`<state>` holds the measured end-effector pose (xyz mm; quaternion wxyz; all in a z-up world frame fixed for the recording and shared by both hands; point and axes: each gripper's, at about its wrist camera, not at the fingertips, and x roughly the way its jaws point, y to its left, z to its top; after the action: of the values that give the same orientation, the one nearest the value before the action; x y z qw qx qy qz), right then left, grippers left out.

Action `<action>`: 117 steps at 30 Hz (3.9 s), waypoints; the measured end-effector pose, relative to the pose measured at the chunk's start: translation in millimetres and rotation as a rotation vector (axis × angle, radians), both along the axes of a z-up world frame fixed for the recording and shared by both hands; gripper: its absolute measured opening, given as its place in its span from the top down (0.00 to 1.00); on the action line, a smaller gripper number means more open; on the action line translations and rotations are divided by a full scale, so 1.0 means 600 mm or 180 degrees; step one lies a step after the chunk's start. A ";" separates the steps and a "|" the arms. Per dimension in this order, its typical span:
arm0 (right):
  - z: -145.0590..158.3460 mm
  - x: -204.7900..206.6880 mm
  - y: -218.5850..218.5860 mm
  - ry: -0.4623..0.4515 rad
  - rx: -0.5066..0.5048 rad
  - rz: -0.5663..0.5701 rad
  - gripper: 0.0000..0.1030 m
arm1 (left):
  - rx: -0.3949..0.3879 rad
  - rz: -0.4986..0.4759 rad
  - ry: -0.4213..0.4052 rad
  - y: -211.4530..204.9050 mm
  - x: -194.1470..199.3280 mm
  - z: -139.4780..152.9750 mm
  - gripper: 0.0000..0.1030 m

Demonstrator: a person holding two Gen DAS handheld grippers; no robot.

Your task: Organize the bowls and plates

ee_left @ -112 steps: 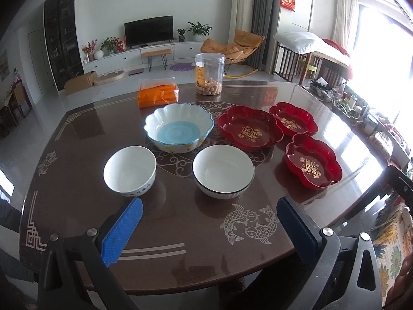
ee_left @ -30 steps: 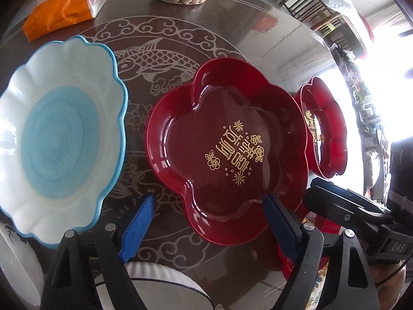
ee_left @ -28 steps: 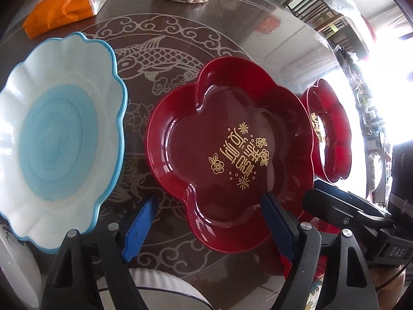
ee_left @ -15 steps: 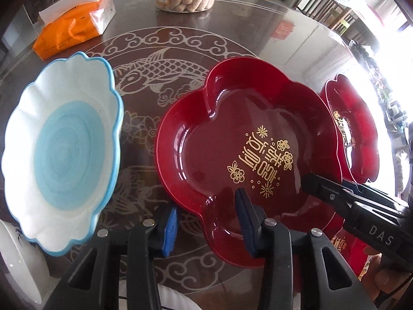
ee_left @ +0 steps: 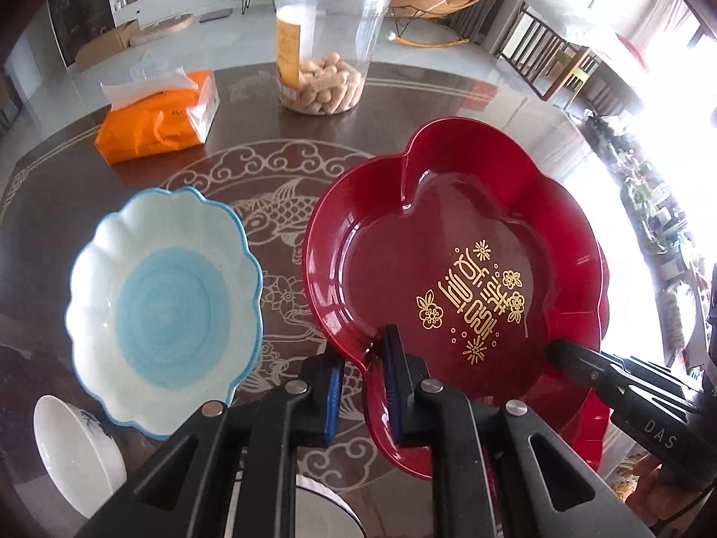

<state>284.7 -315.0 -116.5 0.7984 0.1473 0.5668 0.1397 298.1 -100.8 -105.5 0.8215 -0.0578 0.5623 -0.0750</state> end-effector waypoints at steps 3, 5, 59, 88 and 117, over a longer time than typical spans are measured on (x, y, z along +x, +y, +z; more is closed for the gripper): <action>0.060 -0.027 -0.026 -0.0192 -0.0001 -0.0033 0.89 | -0.0009 -0.0162 -0.0178 -0.041 -0.019 0.063 0.85; 0.097 -0.050 -0.060 -0.0296 -0.0022 -0.0117 0.89 | -0.0059 -0.0298 -0.0258 -0.079 -0.035 0.098 0.85; 0.190 -0.499 -0.364 -0.1155 -0.0555 -0.2037 0.31 | -0.0228 -0.0860 -0.1649 -0.286 -0.347 0.219 0.02; 0.230 -0.536 -0.125 -0.1364 -0.0941 -0.1706 0.28 | 0.0470 -0.0654 -0.1473 -0.123 -0.411 0.177 0.02; 0.018 -0.380 -0.181 -0.0716 -0.0806 -0.1024 0.29 | 0.0193 -0.0906 -0.0363 -0.205 -0.222 -0.033 0.06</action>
<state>56.5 -423.7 -105.4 0.8807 0.1179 0.4565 -0.0461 164.9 -224.0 -125.5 0.8345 0.0516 0.5193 -0.1769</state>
